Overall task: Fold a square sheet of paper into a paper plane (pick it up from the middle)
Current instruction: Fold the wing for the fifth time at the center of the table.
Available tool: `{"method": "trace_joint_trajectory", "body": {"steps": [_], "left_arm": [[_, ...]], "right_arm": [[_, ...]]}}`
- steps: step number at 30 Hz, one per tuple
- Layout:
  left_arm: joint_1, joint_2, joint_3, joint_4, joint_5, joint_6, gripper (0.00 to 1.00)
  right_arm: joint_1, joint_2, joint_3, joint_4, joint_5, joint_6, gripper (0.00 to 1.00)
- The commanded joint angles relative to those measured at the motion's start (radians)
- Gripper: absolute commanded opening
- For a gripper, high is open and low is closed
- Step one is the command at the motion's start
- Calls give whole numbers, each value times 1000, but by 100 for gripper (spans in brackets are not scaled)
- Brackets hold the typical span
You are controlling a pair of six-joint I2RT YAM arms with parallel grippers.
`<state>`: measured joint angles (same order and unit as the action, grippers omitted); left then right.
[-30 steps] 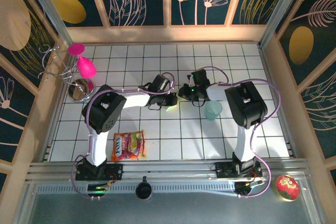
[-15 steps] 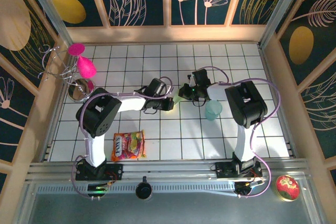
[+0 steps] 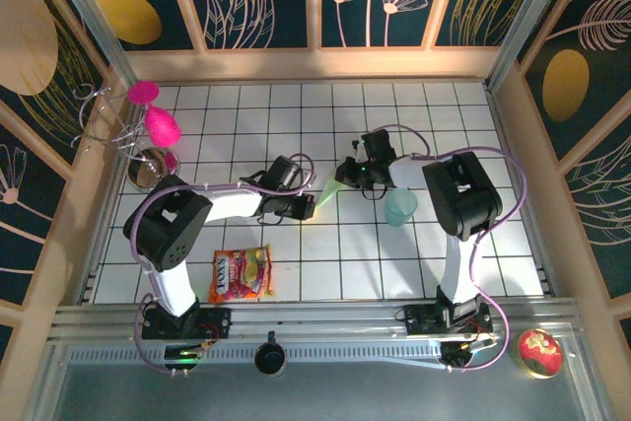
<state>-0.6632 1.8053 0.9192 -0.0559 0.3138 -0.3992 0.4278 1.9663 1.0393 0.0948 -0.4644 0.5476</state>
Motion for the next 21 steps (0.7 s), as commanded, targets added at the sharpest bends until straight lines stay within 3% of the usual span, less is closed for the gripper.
{"method": "trace_joint_trajectory", "body": {"steps": [1, 7, 21], "left_arm": [[4, -70, 4, -130, -30, 7, 0], [3, -101, -18, 174, 22, -181, 0], [2, 154, 189, 148, 21, -210, 0]], "right_arm": [[-3, 71, -30, -137, 79, -31, 8], [-3, 65, -18, -129, 69, -29, 8], [-4, 69, 0, -115, 39, -30, 8]]}}
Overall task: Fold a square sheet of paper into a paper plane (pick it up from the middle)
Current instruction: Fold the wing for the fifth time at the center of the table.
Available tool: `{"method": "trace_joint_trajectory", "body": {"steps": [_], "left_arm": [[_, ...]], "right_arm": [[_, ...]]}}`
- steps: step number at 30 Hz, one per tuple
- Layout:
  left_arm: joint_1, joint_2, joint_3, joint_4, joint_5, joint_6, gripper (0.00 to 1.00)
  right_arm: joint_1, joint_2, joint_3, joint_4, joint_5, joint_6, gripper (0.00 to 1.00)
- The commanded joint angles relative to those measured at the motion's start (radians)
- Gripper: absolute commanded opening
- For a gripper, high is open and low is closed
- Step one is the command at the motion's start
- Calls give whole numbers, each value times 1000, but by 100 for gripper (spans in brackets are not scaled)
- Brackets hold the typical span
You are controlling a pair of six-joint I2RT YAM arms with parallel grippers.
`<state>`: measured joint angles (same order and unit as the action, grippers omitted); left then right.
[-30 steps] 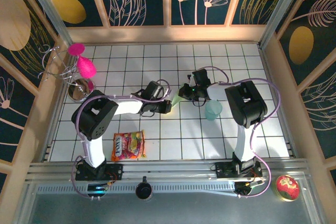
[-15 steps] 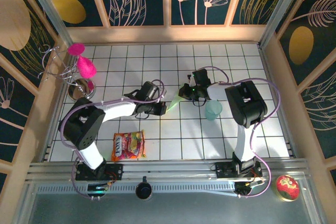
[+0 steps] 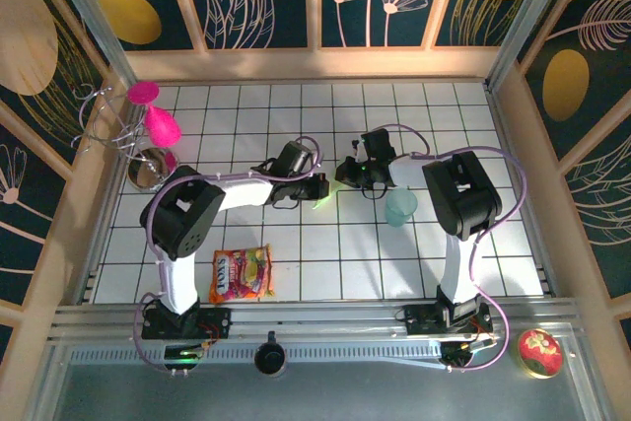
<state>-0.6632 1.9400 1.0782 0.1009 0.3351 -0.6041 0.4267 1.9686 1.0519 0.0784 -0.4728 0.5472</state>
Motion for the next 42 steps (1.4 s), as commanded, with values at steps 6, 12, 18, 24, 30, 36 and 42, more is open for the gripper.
{"method": "trace_joint_trajectory", "body": {"steps": [6, 12, 18, 24, 30, 36, 42], "left_arm": [[3, 52, 10, -33, -61, -3, 0], [4, 62, -22, -75, -93, -19, 0], [3, 69, -41, -115, -112, -31, 0], [3, 72, -56, -138, -117, -36, 0], [3, 72, -70, -143, -114, -39, 0], [2, 70, -68, -136, -99, -37, 0], [3, 74, -52, -138, -92, -33, 0]], "right_arm": [[-5, 56, -5, -91, 42, -38, 8], [-18, 39, 7, -66, 25, -61, 9], [-48, 30, -41, 10, -2, -75, 8], [-133, 24, -95, 109, -35, -64, 9], [-226, 35, -84, 136, -41, -52, 9], [-303, 50, -21, 70, 13, -79, 9], [-315, 45, 38, 8, 43, -115, 9]]}}
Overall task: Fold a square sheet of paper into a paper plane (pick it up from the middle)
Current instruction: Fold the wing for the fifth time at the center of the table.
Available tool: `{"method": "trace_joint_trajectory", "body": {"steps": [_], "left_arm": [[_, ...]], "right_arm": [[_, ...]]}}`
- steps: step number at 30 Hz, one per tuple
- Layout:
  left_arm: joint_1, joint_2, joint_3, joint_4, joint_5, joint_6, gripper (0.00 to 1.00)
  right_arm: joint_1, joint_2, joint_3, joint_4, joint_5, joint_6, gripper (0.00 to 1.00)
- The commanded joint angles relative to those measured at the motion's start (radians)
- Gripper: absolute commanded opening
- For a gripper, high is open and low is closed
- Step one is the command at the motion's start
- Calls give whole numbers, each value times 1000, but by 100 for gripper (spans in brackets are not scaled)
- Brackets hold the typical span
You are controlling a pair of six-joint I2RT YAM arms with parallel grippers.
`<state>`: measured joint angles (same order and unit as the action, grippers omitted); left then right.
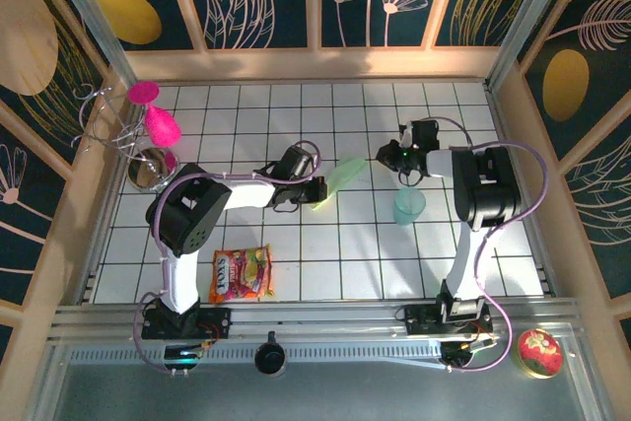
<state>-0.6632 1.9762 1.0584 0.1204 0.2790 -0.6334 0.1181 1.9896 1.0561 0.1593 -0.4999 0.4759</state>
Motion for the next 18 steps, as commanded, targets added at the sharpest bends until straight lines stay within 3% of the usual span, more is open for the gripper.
{"method": "trace_joint_trajectory", "body": {"steps": [1, 9, 18], "left_arm": [[2, 38, -29, -159, -35, -4, 0], [2, 42, -14, -160, -29, 1, 0], [3, 42, -11, -160, -28, 1, 0]], "right_arm": [[-7, 15, 41, -79, 69, -45, 9], [77, -146, 55, -79, 20, -77, 9], [275, -84, 21, -51, 4, -8, 4]]}}
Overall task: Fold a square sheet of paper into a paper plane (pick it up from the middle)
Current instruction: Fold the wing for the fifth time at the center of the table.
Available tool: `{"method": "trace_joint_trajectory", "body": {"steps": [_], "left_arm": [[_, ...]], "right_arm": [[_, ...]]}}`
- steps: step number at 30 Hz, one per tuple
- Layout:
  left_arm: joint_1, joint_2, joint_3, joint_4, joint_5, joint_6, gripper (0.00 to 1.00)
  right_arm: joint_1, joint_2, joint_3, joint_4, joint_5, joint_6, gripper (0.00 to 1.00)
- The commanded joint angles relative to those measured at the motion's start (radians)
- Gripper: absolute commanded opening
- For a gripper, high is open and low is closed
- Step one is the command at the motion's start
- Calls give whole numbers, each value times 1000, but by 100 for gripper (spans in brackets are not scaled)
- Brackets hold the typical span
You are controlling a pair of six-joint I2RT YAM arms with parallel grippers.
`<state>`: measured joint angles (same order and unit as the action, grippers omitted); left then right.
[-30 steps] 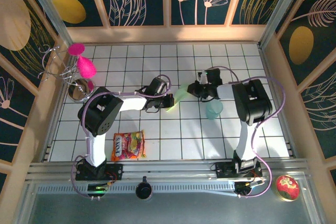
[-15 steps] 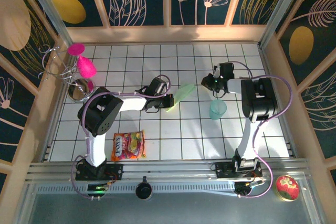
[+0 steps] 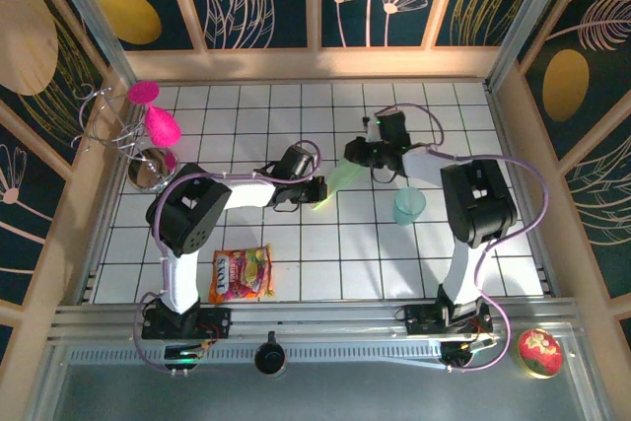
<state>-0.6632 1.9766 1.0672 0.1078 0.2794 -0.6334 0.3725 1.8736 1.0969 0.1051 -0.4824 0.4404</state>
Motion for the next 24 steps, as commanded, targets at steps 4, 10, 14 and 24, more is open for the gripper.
{"method": "trace_joint_trajectory", "body": {"steps": [4, 10, 14, 24], "left_arm": [[3, 44, -21, -149, -29, 3, 0], [4, 44, -24, -151, -30, 1, 0], [2, 45, -28, -158, -32, 3, 0], [3, 33, -64, -159, -29, -4, 0]], "right_arm": [[45, 76, -26, 20, -28, 52, 1], [48, 114, -20, 8, -23, 50, 1], [31, 134, -23, -8, 14, 49, 0], [-138, 155, -57, 21, 65, 52, 0]]}}
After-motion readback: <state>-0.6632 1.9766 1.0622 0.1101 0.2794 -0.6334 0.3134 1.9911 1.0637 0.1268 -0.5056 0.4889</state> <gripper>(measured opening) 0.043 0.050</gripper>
